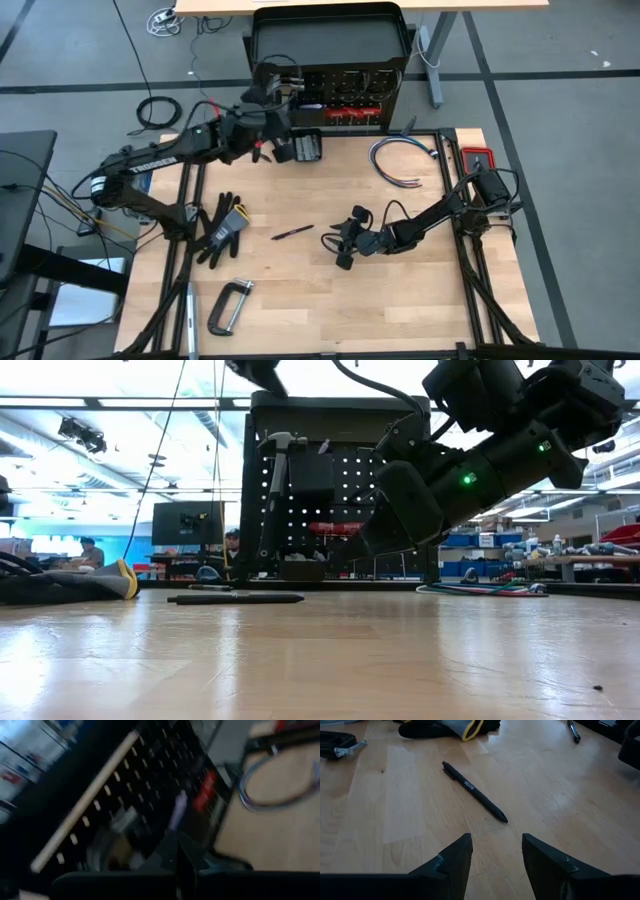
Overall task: Hang tools onto peg board
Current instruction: Put the black pen on the peg board
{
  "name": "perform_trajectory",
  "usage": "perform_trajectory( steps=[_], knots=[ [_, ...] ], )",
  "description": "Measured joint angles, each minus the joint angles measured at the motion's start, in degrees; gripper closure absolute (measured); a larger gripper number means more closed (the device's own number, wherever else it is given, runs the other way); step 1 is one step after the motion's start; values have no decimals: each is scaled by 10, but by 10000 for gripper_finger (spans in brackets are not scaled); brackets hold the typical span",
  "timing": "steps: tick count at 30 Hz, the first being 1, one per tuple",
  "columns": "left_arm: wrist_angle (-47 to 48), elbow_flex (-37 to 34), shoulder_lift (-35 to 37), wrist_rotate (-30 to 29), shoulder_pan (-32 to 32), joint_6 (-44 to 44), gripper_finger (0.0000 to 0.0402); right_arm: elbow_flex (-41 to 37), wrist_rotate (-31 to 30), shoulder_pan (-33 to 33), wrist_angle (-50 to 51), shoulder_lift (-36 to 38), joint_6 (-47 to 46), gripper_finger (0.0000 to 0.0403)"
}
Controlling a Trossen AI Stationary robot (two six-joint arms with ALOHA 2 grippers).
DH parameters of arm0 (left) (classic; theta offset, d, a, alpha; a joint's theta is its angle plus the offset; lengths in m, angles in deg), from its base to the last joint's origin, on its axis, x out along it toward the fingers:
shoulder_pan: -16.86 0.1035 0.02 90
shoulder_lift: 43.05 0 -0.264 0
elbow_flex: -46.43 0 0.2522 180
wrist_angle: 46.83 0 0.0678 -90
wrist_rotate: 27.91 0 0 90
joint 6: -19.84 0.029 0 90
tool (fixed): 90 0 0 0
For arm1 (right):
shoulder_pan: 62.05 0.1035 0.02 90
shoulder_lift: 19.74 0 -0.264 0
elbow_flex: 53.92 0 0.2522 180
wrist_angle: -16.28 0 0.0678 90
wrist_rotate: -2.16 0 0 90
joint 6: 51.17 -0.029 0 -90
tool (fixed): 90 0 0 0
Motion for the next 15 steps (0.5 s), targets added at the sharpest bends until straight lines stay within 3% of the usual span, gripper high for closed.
perform_trajectory(
  steps=[2,5,8,11,15],
  knots=[
    [49,-6,11,24,0,-29,401,0,0,1,1,0,0,222],
    [119,-35,19,146,-11,-84,401,0,0,1,3,0,0,222],
    [120,-97,20,248,-36,-133,401,0,0,1,3,0,0,222],
    [88,-180,20,273,-73,-158,401,0,0,1,3,0,-1,222],
    [-41,-307,20,274,-128,-208,395,0,18,1,-1,0,-7,219]
  ],
)
